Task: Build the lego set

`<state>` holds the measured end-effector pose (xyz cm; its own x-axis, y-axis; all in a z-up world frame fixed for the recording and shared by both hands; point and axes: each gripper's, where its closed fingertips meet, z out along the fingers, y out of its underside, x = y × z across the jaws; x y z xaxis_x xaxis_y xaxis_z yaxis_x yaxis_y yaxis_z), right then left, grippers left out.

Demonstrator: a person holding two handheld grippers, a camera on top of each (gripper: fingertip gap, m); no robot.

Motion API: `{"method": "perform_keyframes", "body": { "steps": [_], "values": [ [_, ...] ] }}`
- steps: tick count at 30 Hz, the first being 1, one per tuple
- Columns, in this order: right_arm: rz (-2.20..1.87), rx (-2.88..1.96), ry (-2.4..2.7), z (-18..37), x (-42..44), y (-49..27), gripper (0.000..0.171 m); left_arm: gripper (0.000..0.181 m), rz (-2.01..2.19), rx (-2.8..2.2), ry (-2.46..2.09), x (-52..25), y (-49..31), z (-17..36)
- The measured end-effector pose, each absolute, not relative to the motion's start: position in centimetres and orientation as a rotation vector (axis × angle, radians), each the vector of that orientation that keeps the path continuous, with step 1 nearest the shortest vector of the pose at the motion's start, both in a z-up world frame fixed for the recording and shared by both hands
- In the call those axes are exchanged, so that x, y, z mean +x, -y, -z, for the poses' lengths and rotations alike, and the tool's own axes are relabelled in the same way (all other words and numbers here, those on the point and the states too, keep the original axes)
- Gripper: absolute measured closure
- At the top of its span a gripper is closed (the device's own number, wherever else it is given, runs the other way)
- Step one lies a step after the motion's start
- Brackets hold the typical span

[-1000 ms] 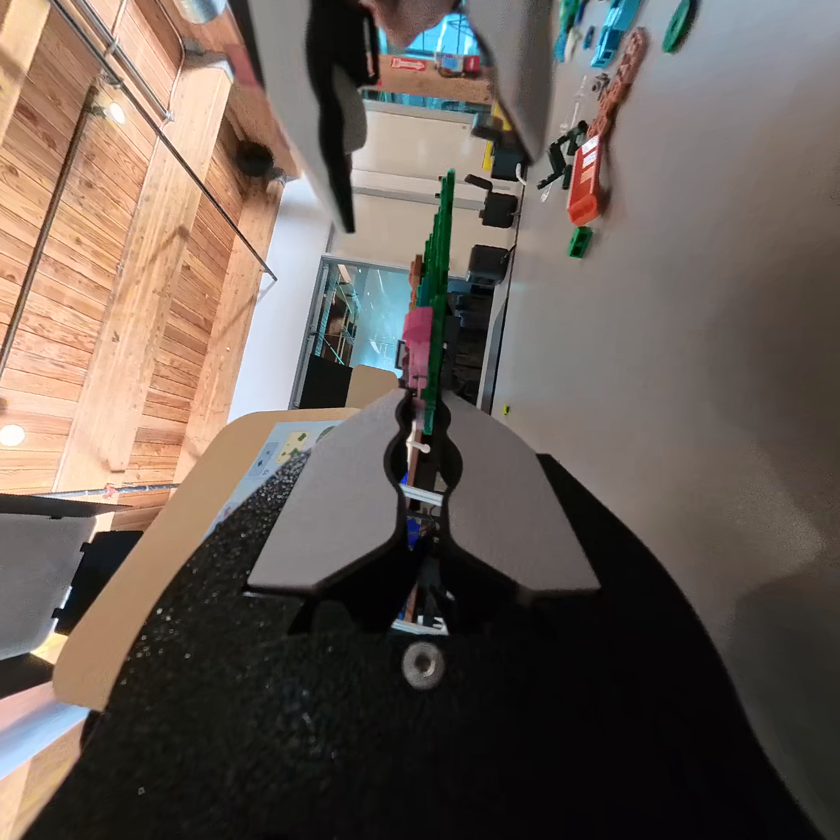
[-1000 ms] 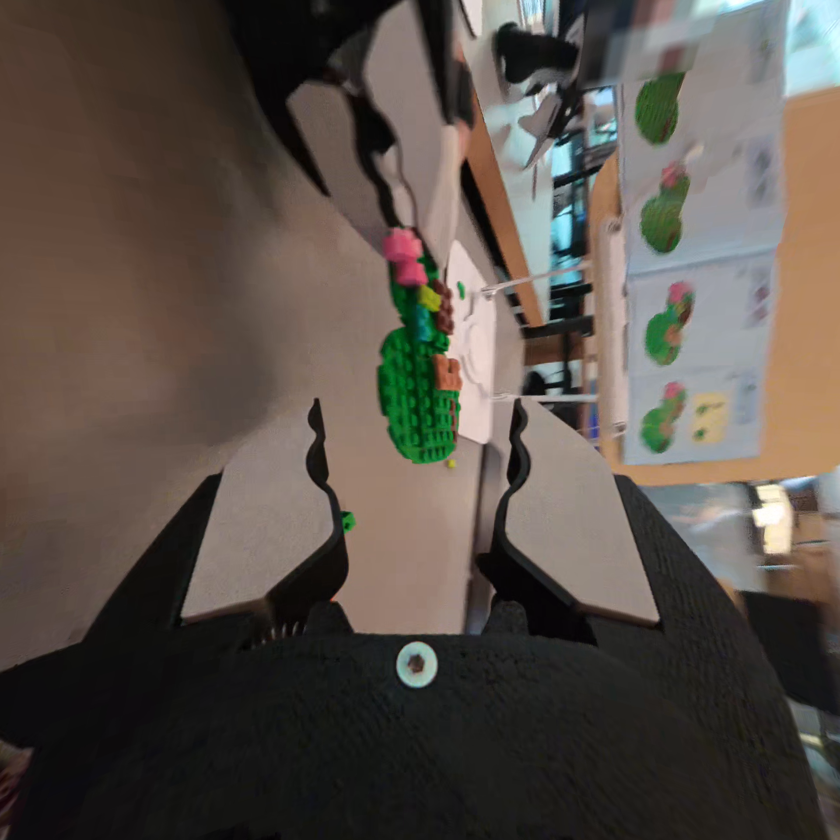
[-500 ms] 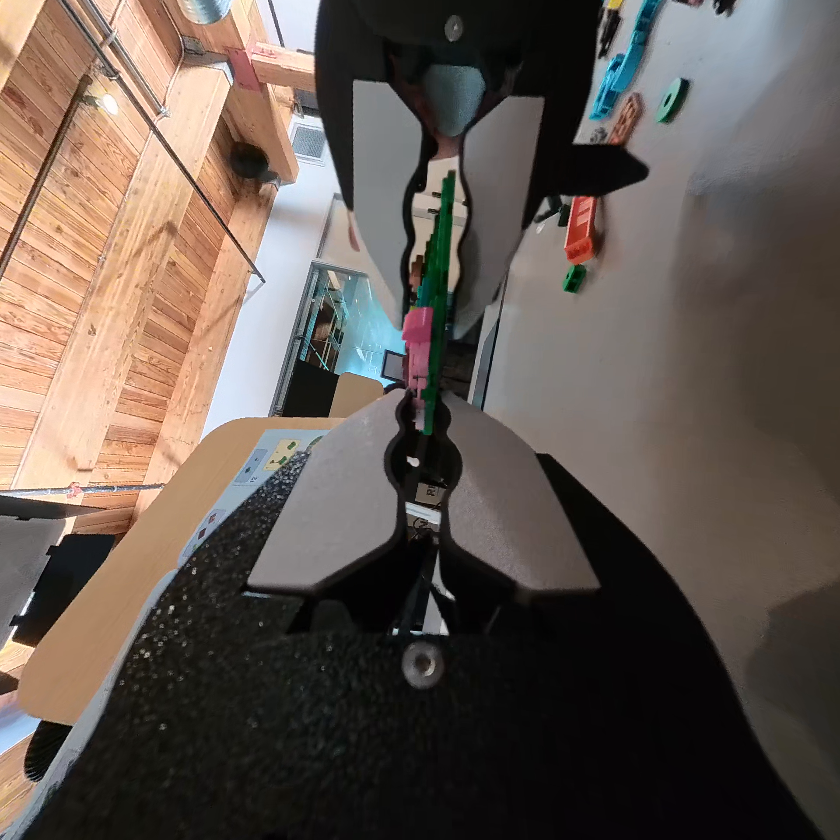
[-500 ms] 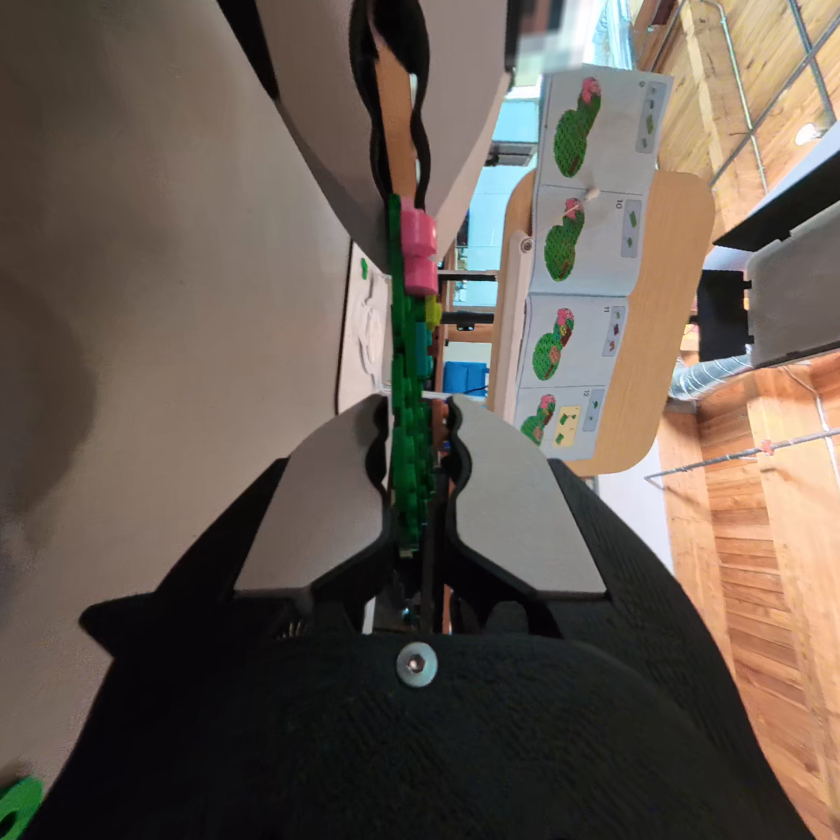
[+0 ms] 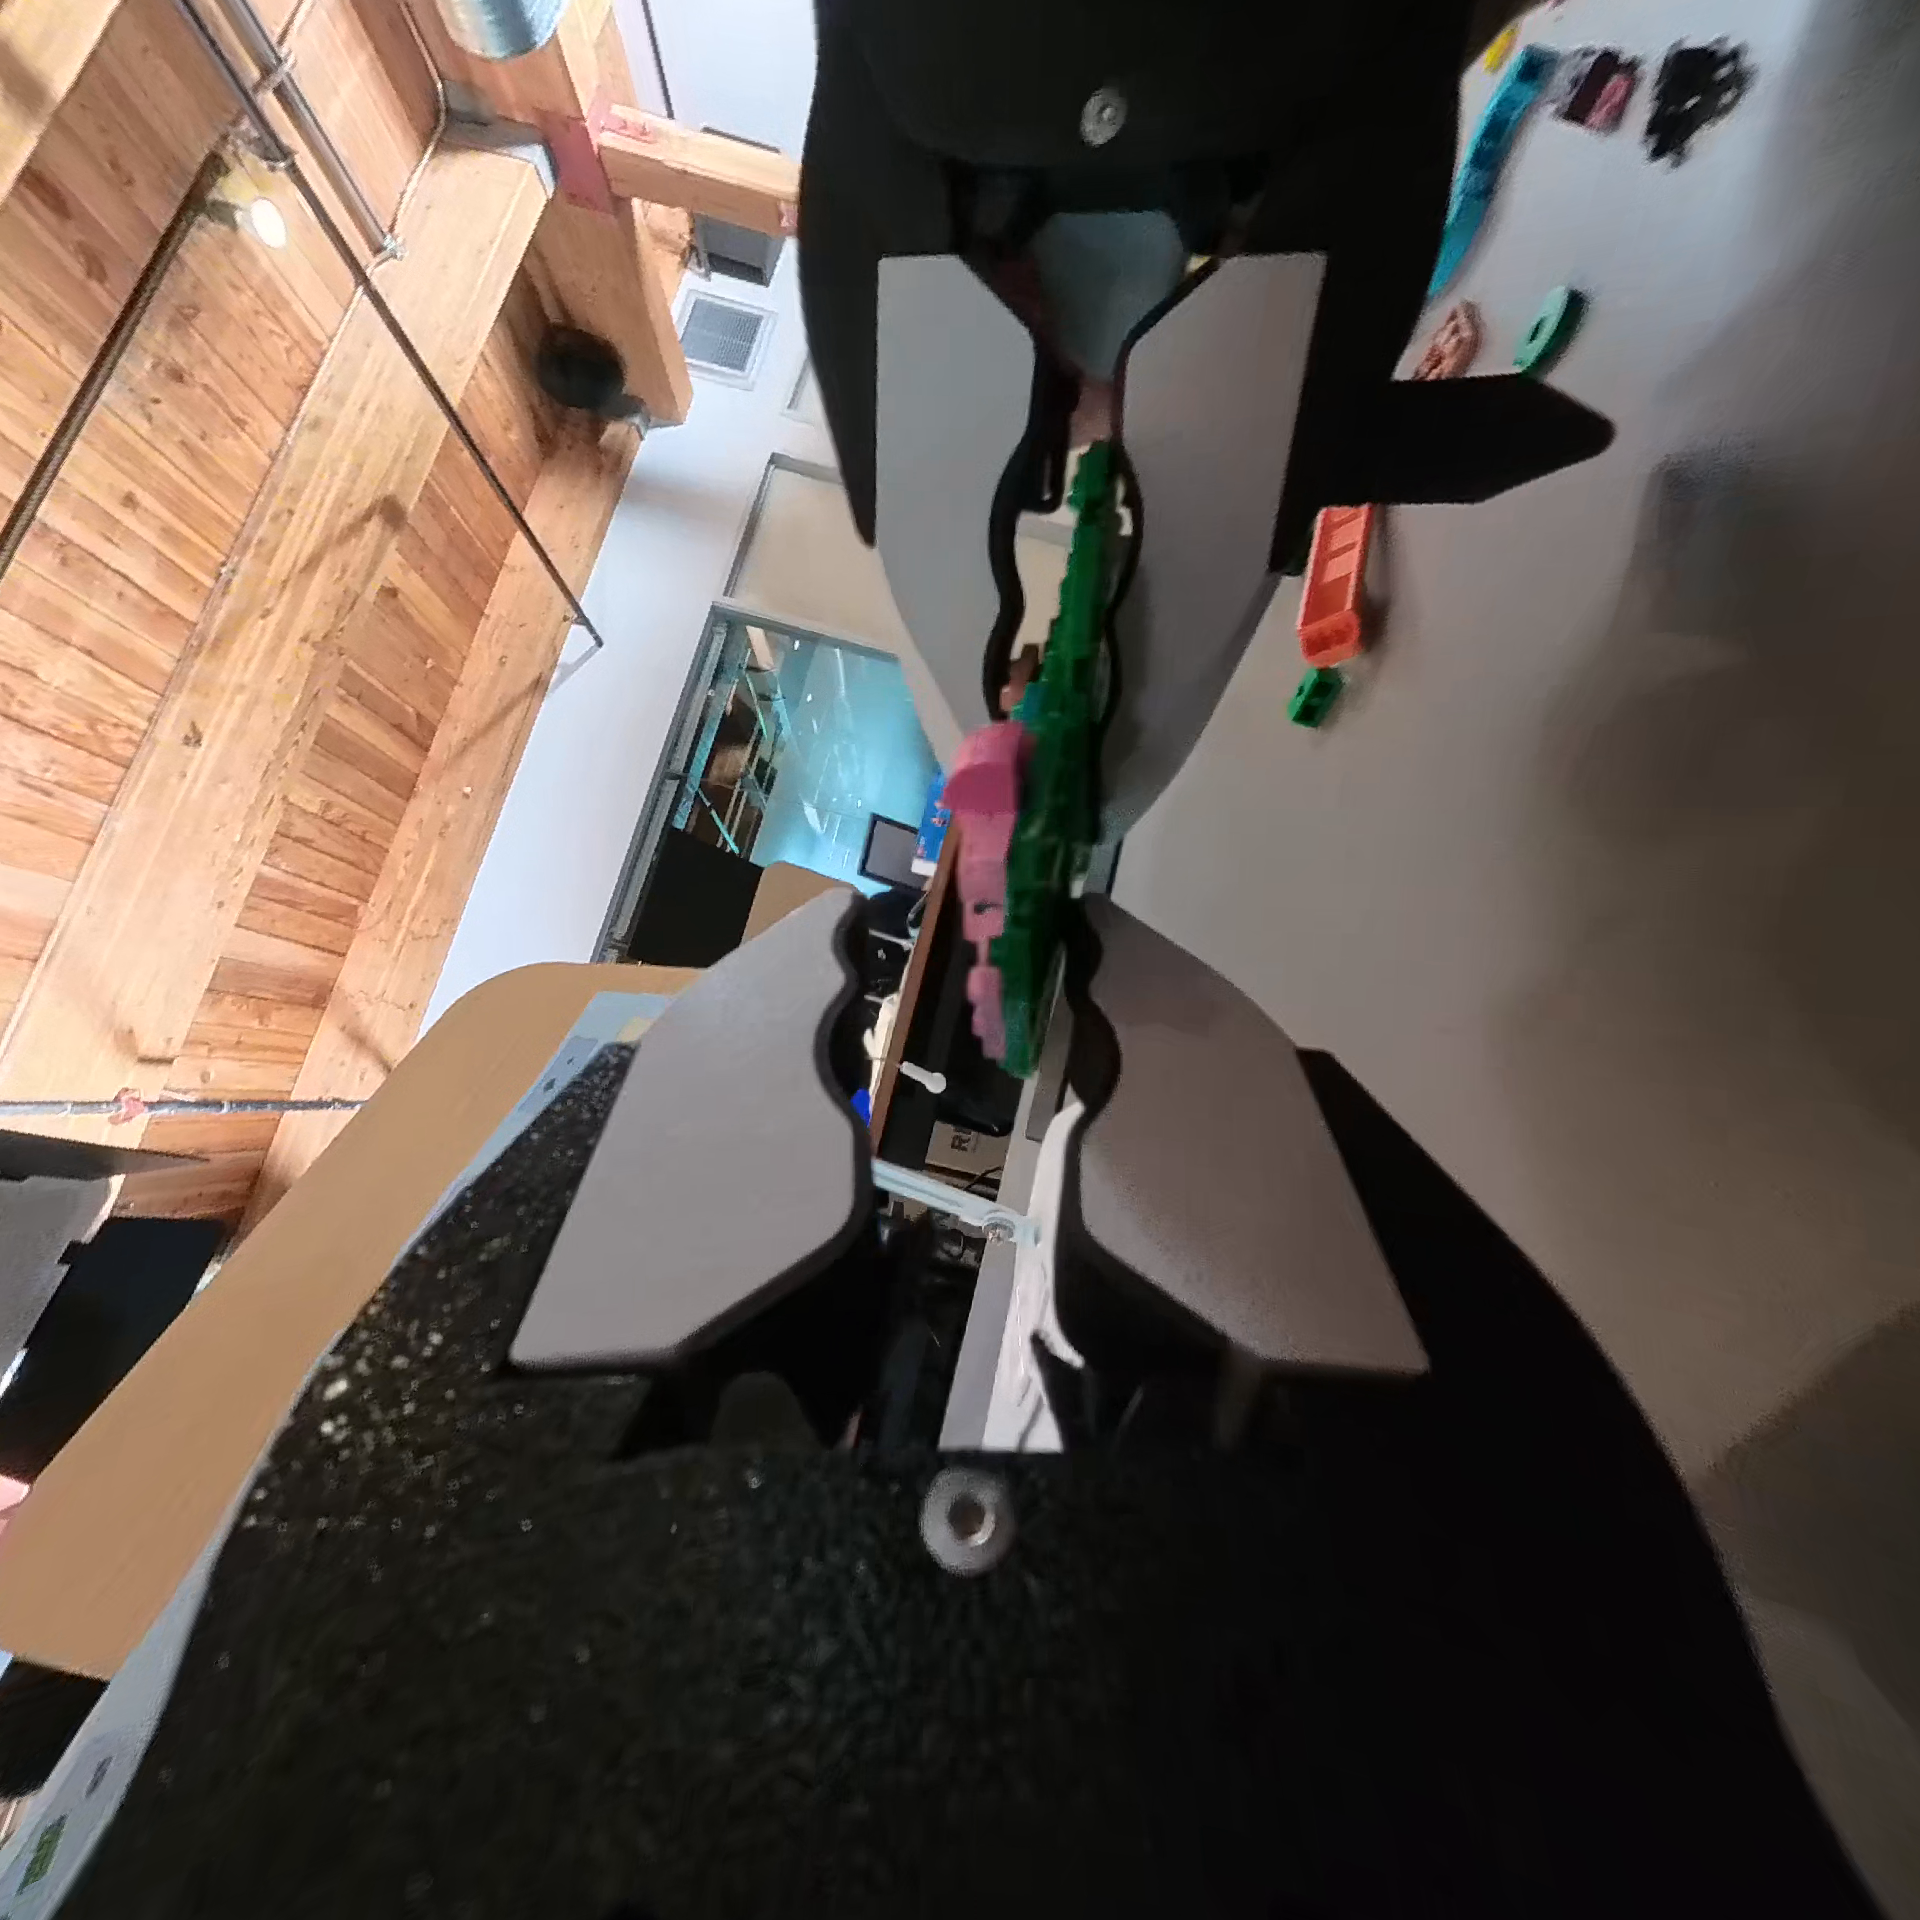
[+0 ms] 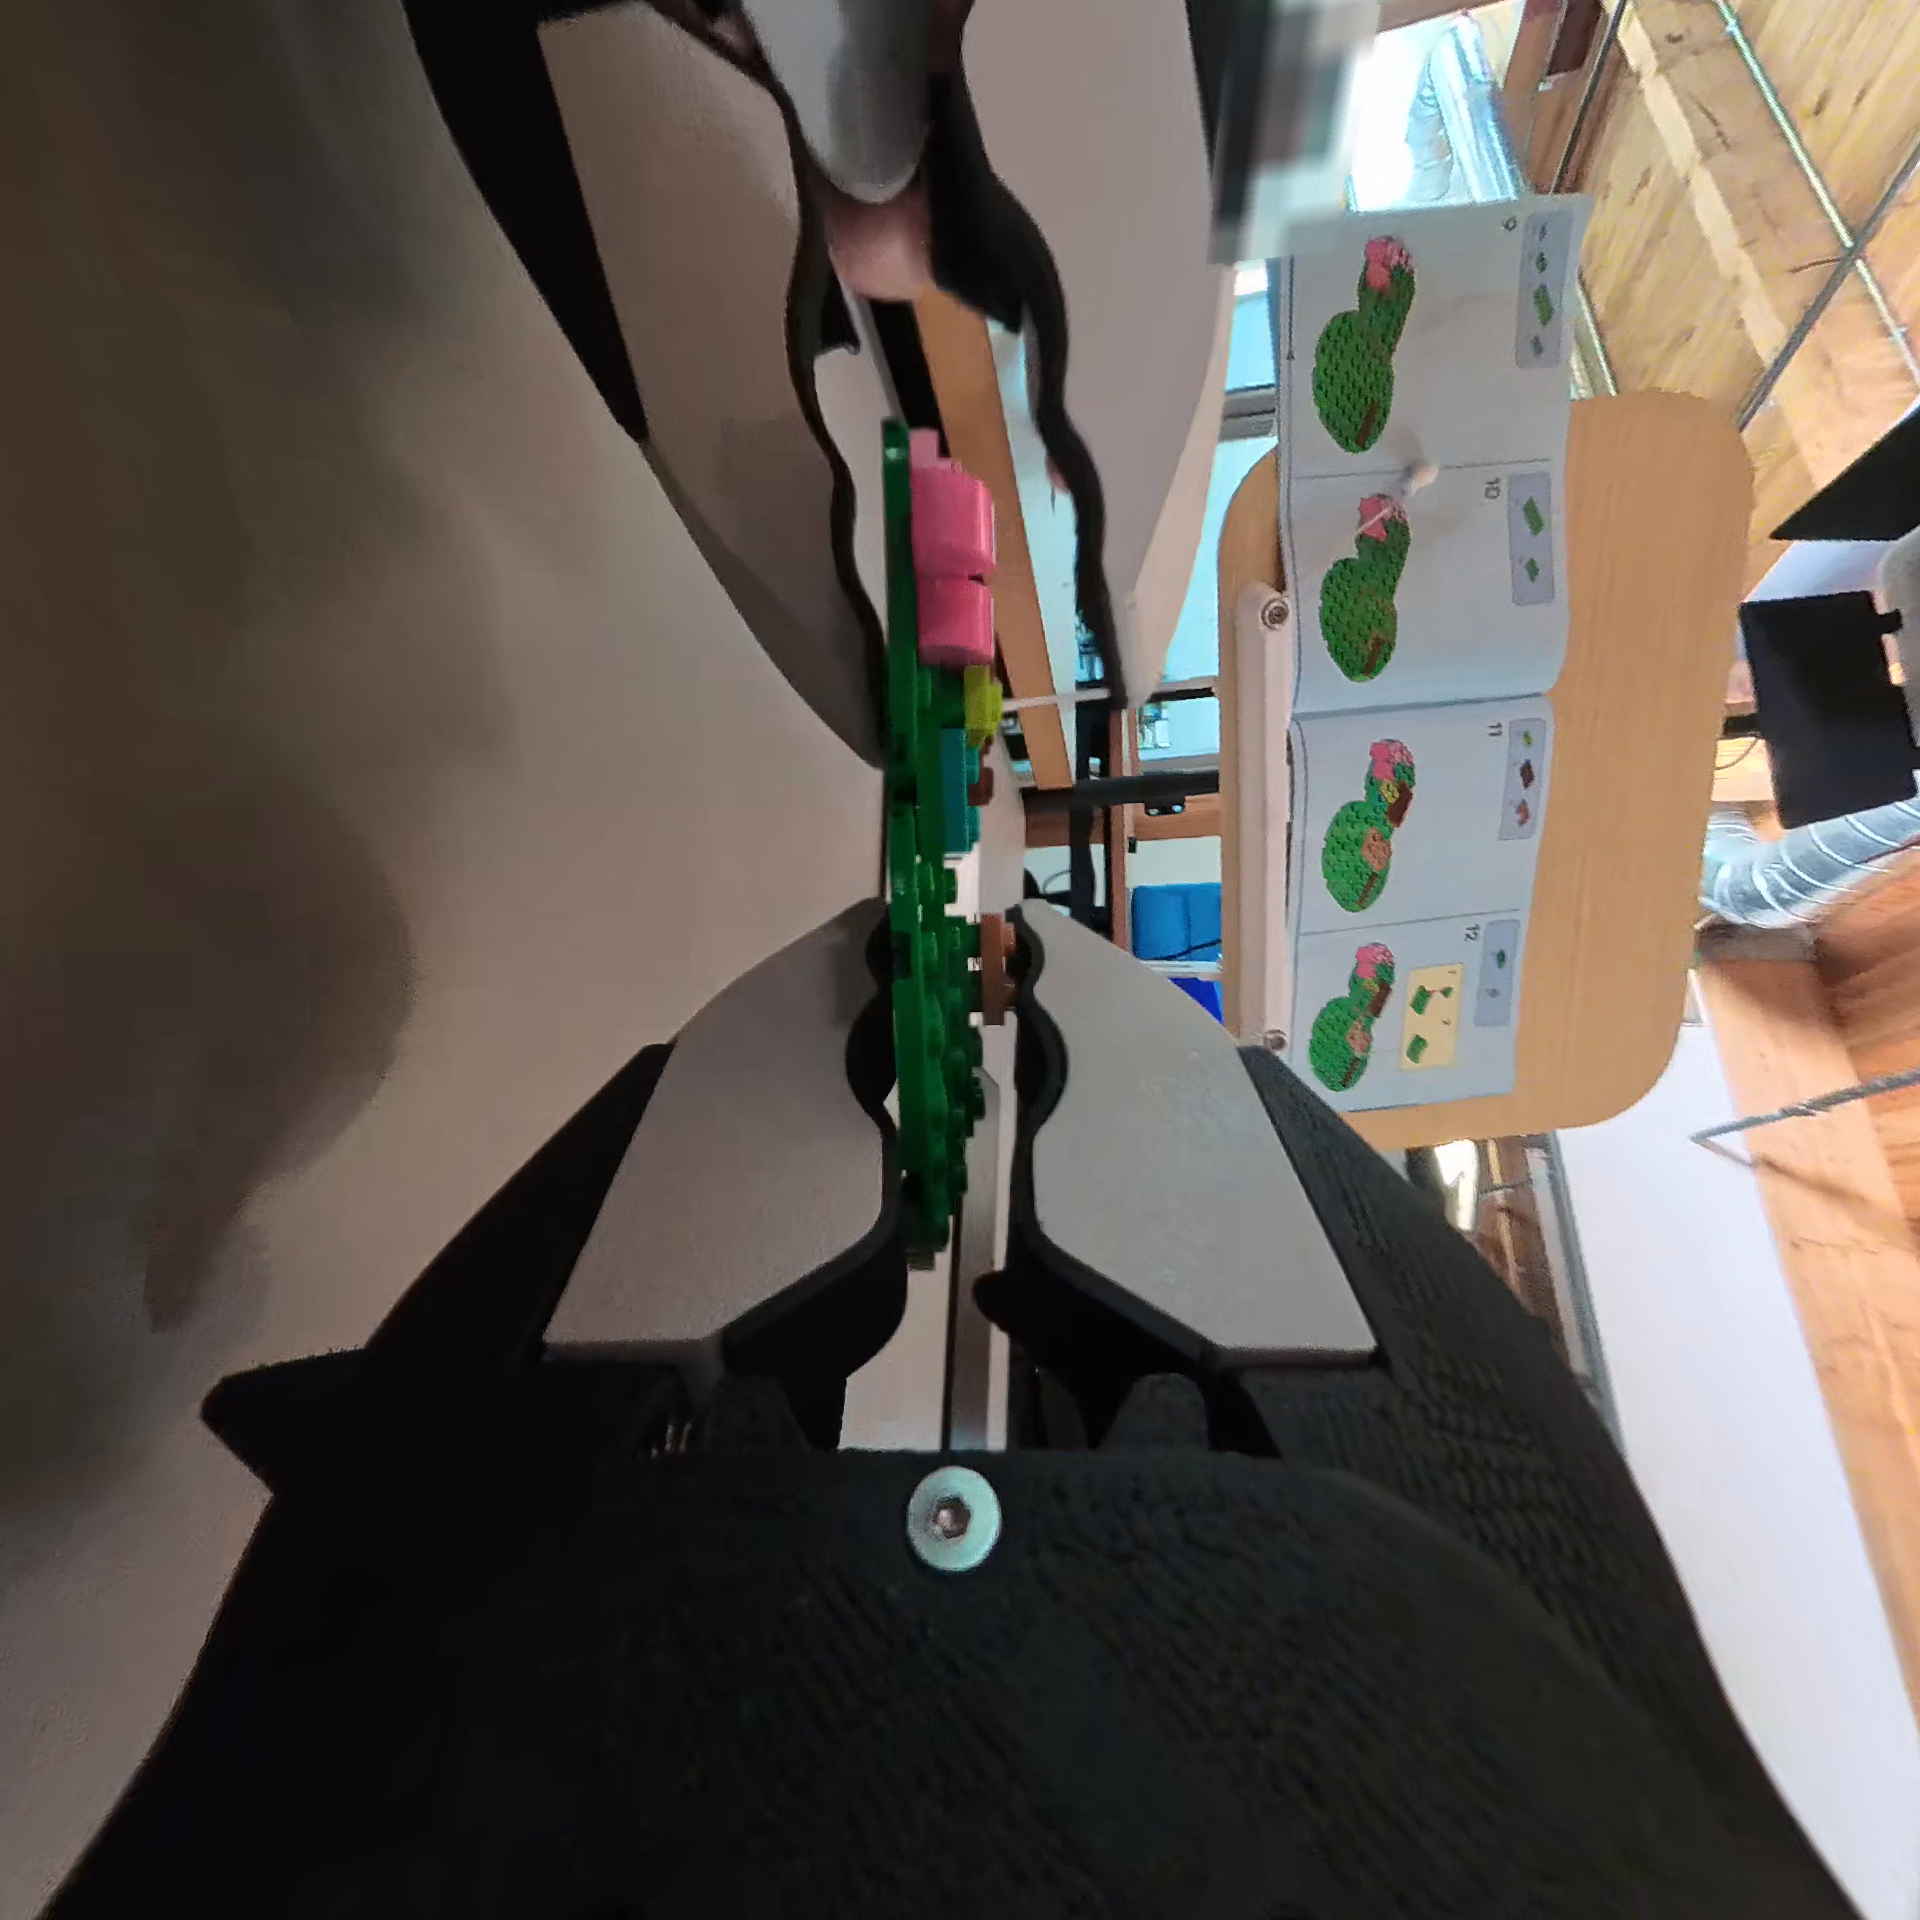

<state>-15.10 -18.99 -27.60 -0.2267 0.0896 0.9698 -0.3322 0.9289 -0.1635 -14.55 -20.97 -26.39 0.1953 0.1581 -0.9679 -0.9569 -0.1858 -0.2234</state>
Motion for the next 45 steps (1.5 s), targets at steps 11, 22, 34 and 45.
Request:
{"method": "perform_keyframes", "body": {
  "steps": [11, 22, 34, 45],
  "values": [
    [-0.333, 0.252, 1.767, 28.3, -14.8, 19.5, 0.154, 0.164, -1.227, -1.391, -0.961, -13.9, 20.8, 27.9],
    [-0.449, 0.165, 1.901, 28.9, -14.5, 19.8, 0.154, 0.151, -1.218, -1.362, -0.941, -13.4, 20.6, 27.8],
    [-0.426, 0.179, 1.968, 29.4, -13.9, 19.9, 0.154, 0.164, -1.046, -1.501, -0.942, -12.9, 20.4, 29.0],
    [-0.369, 0.256, 1.994, 29.9, -13.4, 20.0, 0.156, 0.164, -1.024, -1.499, -0.972, -12.3, 20.5, 29.3]
  ]
}}
